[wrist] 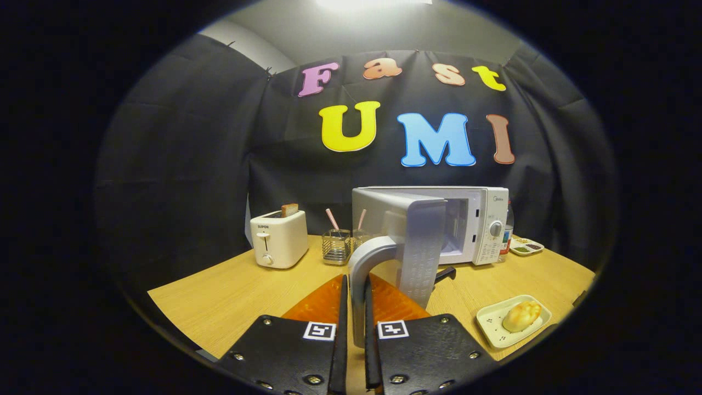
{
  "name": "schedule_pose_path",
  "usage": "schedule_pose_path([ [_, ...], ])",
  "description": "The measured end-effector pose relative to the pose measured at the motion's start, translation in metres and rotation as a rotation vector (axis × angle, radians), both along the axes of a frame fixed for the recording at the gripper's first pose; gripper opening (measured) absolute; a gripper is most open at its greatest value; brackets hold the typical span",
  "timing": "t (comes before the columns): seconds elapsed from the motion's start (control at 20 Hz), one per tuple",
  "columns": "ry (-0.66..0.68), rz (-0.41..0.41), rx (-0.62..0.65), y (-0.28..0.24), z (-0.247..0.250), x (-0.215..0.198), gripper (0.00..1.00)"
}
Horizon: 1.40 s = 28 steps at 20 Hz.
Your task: Open the microwave, put the food inside, and close the microwave door.
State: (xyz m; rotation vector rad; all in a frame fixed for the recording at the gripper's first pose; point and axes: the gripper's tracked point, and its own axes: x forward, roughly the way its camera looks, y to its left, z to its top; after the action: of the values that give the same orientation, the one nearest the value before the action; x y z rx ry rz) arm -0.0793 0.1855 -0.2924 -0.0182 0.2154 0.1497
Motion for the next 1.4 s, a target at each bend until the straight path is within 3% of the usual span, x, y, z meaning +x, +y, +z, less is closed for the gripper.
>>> schedule_pose_path([
  [0.3, -0.043, -0.125, -0.019, 0.039, -0.002, 0.0, 0.14],
  [0.45, -0.047, -0.11, -0.036, 0.052, -0.002, -0.005, 0.22],
  [0.65, -0.066, 0.004, -0.005, 0.062, 0.006, -0.021, 0.31],
  [0.7, -0.077, 0.06, 0.014, 0.067, 0.011, -0.027, 0.37],
  [0.75, -0.087, 0.12, 0.034, 0.07, 0.016, -0.036, 0.54],
  [0.8, -0.101, 0.168, 0.047, 0.07, 0.021, -0.043, 0.63],
  [0.85, -0.109, 0.195, 0.047, 0.062, 0.027, -0.05, 0.83],
  [0.9, -0.119, 0.198, 0.044, 0.049, 0.033, -0.053, 0.87],
  [1.05, -0.133, 0.236, 0.049, 0.012, 0.041, -0.064, 0.89],
  [1.4, -0.007, 0.175, 0.014, -0.129, 0.001, -0.053, 0.96],
])
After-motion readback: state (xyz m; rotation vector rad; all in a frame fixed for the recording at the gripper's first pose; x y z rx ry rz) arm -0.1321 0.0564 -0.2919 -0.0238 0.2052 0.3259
